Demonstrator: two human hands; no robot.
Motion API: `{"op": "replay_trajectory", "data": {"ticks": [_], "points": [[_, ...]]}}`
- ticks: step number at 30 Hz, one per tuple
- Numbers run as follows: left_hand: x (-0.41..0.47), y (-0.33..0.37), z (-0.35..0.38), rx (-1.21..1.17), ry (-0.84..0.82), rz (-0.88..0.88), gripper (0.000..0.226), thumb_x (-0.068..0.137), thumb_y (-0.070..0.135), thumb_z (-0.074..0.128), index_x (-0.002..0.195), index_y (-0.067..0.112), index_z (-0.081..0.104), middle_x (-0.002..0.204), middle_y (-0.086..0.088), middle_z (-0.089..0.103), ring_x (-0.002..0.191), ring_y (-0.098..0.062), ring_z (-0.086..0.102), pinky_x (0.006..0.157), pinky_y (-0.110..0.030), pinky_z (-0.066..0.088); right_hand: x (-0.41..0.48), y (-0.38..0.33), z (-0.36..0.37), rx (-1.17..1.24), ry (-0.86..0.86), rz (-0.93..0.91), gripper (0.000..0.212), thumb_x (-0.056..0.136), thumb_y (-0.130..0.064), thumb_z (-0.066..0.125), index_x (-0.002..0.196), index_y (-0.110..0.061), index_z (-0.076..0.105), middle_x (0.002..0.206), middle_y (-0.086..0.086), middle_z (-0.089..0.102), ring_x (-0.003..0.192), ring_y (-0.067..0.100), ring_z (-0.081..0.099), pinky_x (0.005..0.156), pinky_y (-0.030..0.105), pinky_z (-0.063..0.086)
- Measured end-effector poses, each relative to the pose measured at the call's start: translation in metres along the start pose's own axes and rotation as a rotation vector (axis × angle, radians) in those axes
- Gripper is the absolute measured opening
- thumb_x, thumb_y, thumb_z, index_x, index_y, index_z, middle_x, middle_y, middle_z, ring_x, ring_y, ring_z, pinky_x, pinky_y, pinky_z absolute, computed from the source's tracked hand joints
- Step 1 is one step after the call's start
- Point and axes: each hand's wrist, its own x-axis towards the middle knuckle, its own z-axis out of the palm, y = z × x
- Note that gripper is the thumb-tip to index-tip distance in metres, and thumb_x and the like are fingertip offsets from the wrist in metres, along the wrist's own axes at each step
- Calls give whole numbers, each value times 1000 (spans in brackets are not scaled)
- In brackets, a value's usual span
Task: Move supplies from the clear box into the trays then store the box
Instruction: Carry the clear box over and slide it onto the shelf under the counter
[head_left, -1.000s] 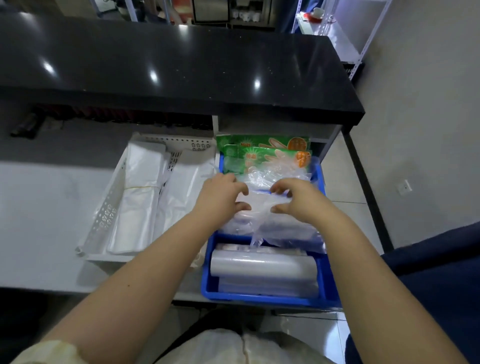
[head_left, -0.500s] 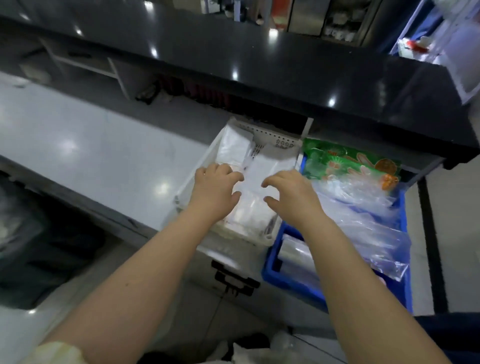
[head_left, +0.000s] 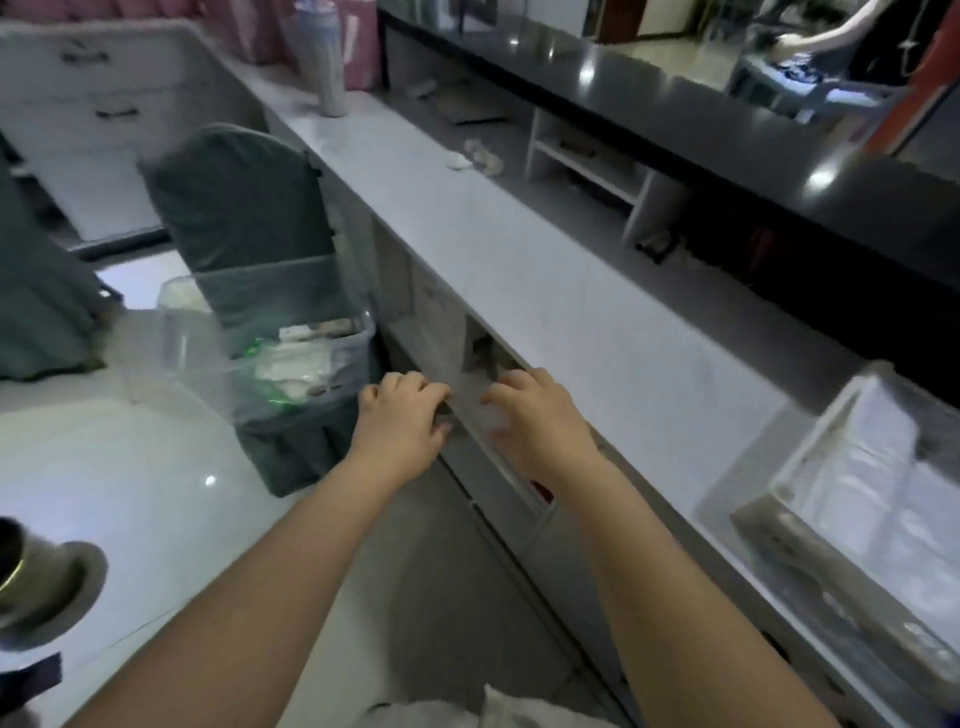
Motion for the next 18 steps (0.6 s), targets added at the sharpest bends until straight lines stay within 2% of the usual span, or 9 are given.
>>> {"op": "replay_trajectory", "data": {"ticks": [6,10,15,18], "points": [[-20,-135,-8,-58,-9,-202,41,80,40,63,120,34,53,118,2,55,115,-25,44,91,-43,35,100,-113,53,56,-103,-136,44,81,-29,68,123,-25,58,124,1,57,115,27,46,89,40,44],[-16,-200,-17,-51,11,-402,41,80,37,64,119,30,55,120,-2,55,113,-28,45,91,-43,36,151,-165,79,126,-75,-188,38,81,-22,65,119,-19,62,119,2,61,112,27,49,88,40,43],[2,-277,-35,-62,94,-514,41,81,36,61,121,29,56,121,-3,55,113,-28,45,90,-43,36,221,-197,98,182,-120,-207,42,78,-23,70,119,-18,62,122,4,59,115,30,45,89,42,42],[18,-318,-35,-71,98,-560,41,83,36,60,123,30,55,123,-2,54,114,-26,43,91,-42,36,263,-206,118,213,-187,-226,45,77,-25,72,121,-20,60,126,2,56,118,29,44,96,44,41]]}}
